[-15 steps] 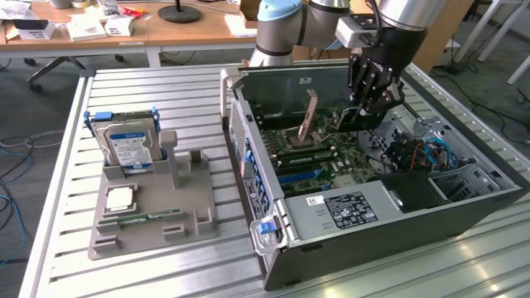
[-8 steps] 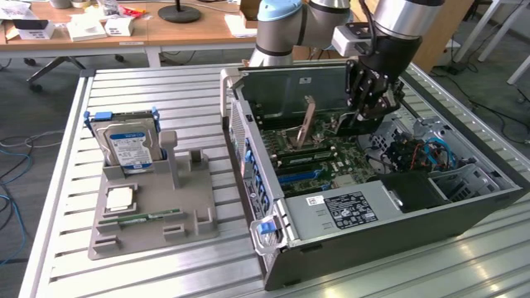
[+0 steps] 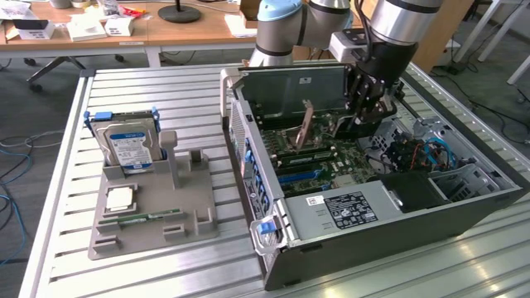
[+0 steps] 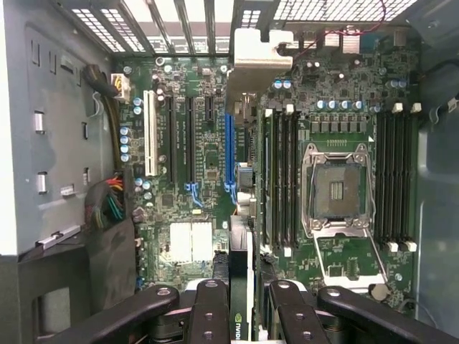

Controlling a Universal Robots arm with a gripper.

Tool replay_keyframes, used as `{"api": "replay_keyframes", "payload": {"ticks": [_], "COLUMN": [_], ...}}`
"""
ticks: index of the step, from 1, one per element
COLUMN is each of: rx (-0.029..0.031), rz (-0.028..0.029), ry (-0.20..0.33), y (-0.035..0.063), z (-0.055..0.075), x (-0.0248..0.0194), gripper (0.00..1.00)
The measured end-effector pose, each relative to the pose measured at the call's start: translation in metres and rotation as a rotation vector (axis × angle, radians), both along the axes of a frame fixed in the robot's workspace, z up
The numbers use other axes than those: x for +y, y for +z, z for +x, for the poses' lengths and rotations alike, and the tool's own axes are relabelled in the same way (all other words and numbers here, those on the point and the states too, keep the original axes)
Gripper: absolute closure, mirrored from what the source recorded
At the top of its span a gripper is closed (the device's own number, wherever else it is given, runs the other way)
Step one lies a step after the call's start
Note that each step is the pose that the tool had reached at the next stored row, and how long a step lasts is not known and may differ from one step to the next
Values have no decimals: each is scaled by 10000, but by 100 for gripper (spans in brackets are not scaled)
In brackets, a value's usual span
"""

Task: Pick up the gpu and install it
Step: 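Insert the gpu into the slot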

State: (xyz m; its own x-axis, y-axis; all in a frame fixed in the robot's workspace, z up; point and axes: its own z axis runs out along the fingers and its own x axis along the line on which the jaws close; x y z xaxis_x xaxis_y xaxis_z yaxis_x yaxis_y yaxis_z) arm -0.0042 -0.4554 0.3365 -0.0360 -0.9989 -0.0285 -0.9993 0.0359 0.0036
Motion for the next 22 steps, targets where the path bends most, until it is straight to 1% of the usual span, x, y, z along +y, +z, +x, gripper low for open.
{"api": "replay_keyframes", "payload": {"ticks": [9, 16, 22], "rx": [-1, 0, -3], "rz": [0, 0, 2], "ry": [-1, 0, -5], "y": [-10, -12, -15], "z": [-4, -47, -155], "x": [0, 0, 1], "gripper": [73, 73, 73]}}
